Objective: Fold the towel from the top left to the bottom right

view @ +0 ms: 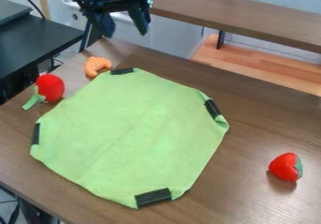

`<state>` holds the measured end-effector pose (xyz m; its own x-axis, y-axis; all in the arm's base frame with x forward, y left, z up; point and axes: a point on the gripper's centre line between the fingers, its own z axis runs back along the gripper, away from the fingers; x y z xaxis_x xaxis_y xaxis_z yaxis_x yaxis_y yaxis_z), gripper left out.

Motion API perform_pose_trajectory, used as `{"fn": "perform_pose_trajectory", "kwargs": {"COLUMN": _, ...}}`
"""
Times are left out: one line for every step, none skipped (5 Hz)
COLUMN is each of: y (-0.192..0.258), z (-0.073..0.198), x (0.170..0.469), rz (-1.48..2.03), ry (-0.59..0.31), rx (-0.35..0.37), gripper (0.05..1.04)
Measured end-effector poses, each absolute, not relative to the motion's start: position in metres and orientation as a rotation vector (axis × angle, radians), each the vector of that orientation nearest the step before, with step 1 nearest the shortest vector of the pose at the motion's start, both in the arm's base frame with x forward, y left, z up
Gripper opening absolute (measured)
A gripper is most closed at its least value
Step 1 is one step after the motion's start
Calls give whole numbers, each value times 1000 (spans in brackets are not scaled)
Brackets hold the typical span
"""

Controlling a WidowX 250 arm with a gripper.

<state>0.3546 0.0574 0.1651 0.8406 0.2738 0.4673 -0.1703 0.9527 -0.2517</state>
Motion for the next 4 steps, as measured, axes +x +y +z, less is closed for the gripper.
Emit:
{"fn": "perform_pose_trajectory", "kwargs": {"y": 57, "z": 153, "x": 354, "rz": 240, "ry": -489, "rx": -213, "gripper": 1001}}
{"fn": "perform_pose_trajectory", "kwargs": {"y": 59, "z": 150, "x": 362, "rz": 104, "ry": -591, "rx": -214, "gripper": 1001}}
{"fn": "perform_pose_trajectory", "kwargs": {"y": 88, "z": 153, "x": 374, "rz": -69, "ry": -491, "rx": -35, "gripper": 1001}}
{"fn": "perform_pose_trajectory", "kwargs": {"y": 119, "z": 168, "x": 387, "rz": -205, "ry": -347, "rx": 172, "gripper": 1001}}
